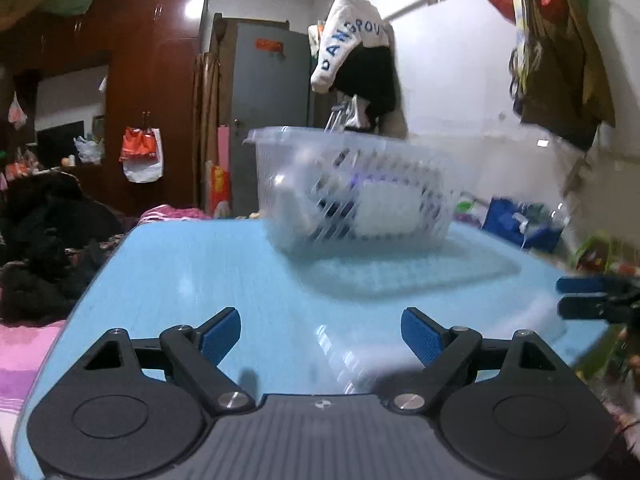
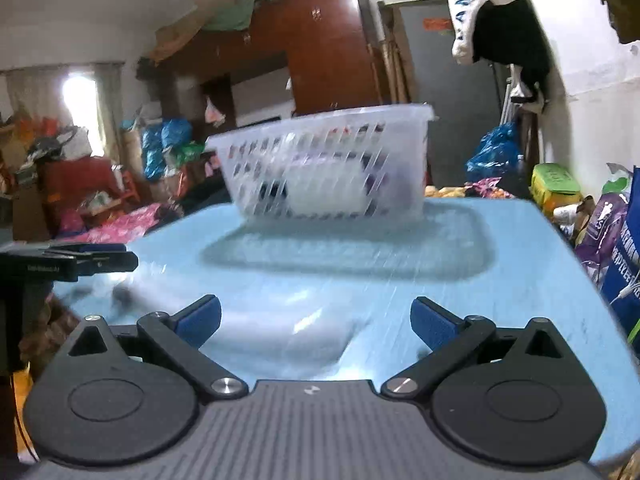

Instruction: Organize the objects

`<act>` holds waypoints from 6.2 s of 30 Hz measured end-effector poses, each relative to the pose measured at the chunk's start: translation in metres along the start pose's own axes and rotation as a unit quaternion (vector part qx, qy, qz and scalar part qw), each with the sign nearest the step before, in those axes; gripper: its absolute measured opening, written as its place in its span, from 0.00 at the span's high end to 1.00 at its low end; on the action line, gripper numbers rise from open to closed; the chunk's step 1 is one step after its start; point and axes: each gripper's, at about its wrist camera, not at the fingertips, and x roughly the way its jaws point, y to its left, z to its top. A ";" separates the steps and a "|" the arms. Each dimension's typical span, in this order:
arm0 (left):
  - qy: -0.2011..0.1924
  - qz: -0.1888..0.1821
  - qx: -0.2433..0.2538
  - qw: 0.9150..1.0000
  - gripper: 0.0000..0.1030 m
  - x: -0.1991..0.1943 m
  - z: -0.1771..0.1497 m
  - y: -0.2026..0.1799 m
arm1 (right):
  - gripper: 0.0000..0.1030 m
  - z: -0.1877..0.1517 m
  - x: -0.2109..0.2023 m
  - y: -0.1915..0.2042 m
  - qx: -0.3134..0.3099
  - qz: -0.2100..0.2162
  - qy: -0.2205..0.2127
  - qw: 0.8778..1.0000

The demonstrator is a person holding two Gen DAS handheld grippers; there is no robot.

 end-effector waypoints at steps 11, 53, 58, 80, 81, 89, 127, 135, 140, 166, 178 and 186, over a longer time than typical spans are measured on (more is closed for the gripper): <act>-0.002 -0.059 0.026 0.998 0.13 -0.004 -0.012 0.003 | 0.27 -0.008 0.008 0.006 -0.042 0.025 -0.006 0.999; -0.061 -0.134 0.027 0.989 0.78 0.013 0.020 -0.017 | 0.82 0.022 -0.003 -0.004 -0.058 0.027 -0.052 0.997; -0.082 -0.132 0.034 0.987 0.79 0.015 0.051 -0.020 | 0.82 0.055 -0.002 -0.007 -0.064 0.025 -0.067 0.995; -0.026 -0.062 -0.007 0.998 0.80 0.166 0.202 0.001 | 0.82 0.172 0.119 -0.046 -0.075 -0.062 -0.036 0.995; -0.022 -0.059 -0.005 0.998 0.80 0.170 0.200 0.001 | 0.82 0.169 0.125 -0.047 -0.077 -0.068 -0.030 0.994; -0.015 -0.053 -0.001 0.999 0.80 0.178 0.193 0.001 | 0.82 0.164 0.130 -0.054 -0.060 -0.063 -0.016 0.996; -0.011 0.001 0.005 1.000 0.00 -0.007 0.120 -0.050 | 0.00 0.130 0.015 0.032 0.010 -0.092 -0.005 0.996; -0.011 -0.015 -0.013 1.000 0.00 -0.001 0.093 -0.067 | 0.00 0.111 0.000 0.035 0.009 -0.133 -0.013 0.991; -0.012 -0.015 -0.025 1.000 0.00 -0.008 0.092 -0.062 | 0.00 0.109 0.000 0.029 0.018 -0.132 -0.009 0.991; -0.019 0.000 -0.012 1.000 0.00 -0.009 0.087 -0.077 | 0.00 0.096 -0.008 0.031 0.015 -0.125 -0.015 0.992; -0.033 0.003 -0.005 0.999 0.00 -0.014 0.087 -0.079 | 0.00 0.094 -0.008 0.033 0.008 -0.123 -0.015 0.992; -0.044 0.000 -0.002 0.999 0.00 -0.017 0.088 -0.080 | 0.00 0.095 -0.007 0.033 0.007 -0.122 -0.014 0.992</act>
